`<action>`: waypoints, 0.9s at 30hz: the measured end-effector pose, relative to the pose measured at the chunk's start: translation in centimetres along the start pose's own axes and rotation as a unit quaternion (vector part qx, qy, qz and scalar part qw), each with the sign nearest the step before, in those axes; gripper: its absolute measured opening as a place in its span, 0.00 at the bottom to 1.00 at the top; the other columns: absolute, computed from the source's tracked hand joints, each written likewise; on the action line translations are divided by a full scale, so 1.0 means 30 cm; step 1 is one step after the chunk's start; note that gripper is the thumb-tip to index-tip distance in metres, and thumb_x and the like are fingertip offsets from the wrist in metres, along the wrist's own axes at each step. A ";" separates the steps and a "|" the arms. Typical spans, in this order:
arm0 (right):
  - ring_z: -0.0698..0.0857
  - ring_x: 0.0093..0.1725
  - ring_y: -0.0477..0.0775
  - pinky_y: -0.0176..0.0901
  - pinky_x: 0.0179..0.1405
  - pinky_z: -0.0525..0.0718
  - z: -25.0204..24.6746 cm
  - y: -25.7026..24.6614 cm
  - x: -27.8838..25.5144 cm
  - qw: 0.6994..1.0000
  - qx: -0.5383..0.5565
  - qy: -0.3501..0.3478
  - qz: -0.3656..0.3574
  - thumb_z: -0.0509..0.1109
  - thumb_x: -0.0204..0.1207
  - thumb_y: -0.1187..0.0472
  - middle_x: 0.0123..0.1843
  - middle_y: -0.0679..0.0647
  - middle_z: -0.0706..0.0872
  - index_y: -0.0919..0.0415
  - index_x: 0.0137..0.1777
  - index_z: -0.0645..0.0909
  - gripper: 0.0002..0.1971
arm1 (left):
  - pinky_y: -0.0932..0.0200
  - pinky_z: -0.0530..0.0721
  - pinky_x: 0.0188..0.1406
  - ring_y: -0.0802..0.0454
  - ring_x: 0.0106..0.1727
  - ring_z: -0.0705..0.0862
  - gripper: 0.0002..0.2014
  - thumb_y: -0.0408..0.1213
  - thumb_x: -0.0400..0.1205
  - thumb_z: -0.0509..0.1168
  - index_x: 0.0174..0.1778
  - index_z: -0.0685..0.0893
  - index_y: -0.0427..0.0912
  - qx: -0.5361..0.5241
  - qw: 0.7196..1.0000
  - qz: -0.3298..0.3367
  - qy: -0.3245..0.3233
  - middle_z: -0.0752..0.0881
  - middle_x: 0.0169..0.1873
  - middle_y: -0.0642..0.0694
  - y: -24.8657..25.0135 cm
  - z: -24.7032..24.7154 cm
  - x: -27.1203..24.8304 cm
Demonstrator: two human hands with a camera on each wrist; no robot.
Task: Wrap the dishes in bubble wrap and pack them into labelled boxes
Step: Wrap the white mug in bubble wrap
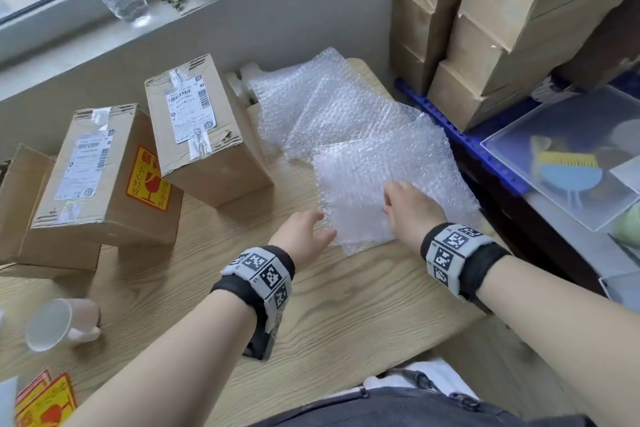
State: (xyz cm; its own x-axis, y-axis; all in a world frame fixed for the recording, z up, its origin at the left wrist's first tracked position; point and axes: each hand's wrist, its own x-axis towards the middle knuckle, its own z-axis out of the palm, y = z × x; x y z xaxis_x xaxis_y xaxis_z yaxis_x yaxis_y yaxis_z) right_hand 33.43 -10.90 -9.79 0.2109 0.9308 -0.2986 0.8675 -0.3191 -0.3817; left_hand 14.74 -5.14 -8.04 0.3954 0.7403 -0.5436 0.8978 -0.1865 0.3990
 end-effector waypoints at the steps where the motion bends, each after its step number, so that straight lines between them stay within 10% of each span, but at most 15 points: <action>1: 0.75 0.40 0.55 0.47 0.38 0.73 -0.019 -0.022 -0.005 1.000 0.008 0.020 -0.001 0.58 0.84 0.61 0.47 0.53 0.75 0.58 0.47 0.66 0.04 | 0.54 0.75 0.67 0.47 0.68 0.78 0.26 0.53 0.83 0.60 0.73 0.74 0.41 -0.030 1.000 0.000 0.002 0.78 0.69 0.43 0.004 -0.005 -0.006; 8: 0.76 0.46 0.56 0.44 0.41 0.69 -0.089 -0.221 -0.071 0.993 0.012 0.033 -0.110 0.57 0.85 0.59 0.49 0.52 0.76 0.60 0.55 0.71 0.06 | 0.58 0.86 0.50 0.56 0.43 0.90 0.15 0.39 0.81 0.68 0.63 0.79 0.41 -0.463 0.883 -0.010 0.081 0.88 0.52 0.42 0.029 -0.098 -0.111; 13: 0.79 0.56 0.55 0.44 0.51 0.74 -0.038 -0.352 -0.100 0.987 0.045 -0.014 -0.152 0.61 0.82 0.51 0.60 0.53 0.78 0.59 0.63 0.73 0.15 | 0.73 0.80 0.28 0.63 0.30 0.88 0.11 0.24 0.82 0.63 0.58 0.83 0.36 -0.506 0.849 -0.010 0.151 0.87 0.40 0.44 -0.127 -0.179 -0.232; 22: 0.63 0.77 0.60 0.54 0.76 0.66 0.168 -0.604 -0.123 0.979 -0.010 -0.151 -0.138 0.62 0.80 0.44 0.78 0.59 0.64 0.59 0.80 0.58 0.34 | 0.57 0.78 0.43 0.54 0.42 0.82 0.14 0.23 0.83 0.55 0.46 0.83 0.44 -0.578 0.772 -0.157 0.215 0.82 0.41 0.47 -0.564 -0.193 -0.468; 27: 0.60 0.80 0.58 0.54 0.77 0.65 0.286 -0.757 -0.177 0.951 -0.062 -0.213 -0.215 0.64 0.79 0.45 0.81 0.54 0.60 0.51 0.81 0.57 0.33 | 0.57 0.78 0.35 0.52 0.40 0.79 0.11 0.29 0.84 0.58 0.60 0.80 0.39 -0.554 0.763 -0.261 0.207 0.80 0.43 0.43 -0.757 -0.143 -0.537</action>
State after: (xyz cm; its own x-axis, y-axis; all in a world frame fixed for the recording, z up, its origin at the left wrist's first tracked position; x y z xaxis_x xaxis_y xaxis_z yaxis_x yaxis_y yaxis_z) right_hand 8.74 -10.14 -7.05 -0.3533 0.8057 -0.4754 0.8844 0.1219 -0.4506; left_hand -12.85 -10.07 -5.17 -0.2612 0.7097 -0.6543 0.1063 0.6949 0.7113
